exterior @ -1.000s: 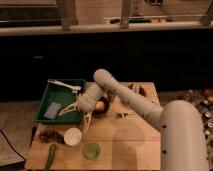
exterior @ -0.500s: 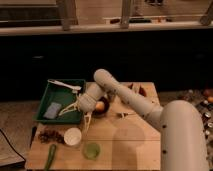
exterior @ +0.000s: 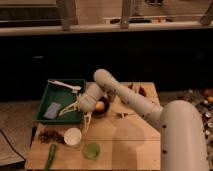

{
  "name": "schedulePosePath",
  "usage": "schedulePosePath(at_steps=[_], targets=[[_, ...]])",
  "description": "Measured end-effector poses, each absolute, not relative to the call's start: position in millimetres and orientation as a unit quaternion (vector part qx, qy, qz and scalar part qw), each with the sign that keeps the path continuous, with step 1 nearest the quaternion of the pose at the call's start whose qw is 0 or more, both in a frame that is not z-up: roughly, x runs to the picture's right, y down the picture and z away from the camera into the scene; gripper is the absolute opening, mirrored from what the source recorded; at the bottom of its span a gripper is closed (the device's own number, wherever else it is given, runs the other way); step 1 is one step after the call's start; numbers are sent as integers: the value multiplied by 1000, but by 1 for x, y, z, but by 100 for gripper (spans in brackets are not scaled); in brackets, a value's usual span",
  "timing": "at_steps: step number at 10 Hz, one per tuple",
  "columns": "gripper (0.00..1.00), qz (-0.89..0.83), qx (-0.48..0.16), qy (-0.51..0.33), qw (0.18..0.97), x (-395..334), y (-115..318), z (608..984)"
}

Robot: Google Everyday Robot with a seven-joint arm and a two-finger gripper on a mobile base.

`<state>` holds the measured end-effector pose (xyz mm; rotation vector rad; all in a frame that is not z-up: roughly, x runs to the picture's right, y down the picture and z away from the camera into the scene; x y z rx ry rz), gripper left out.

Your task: Place pepper in paper cup

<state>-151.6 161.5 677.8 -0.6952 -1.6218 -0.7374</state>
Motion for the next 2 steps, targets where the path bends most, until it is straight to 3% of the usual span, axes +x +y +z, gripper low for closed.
schedulePosePath(at_steps=[2], targets=[[80,-316,-297,-693,577,-152,161,677]])
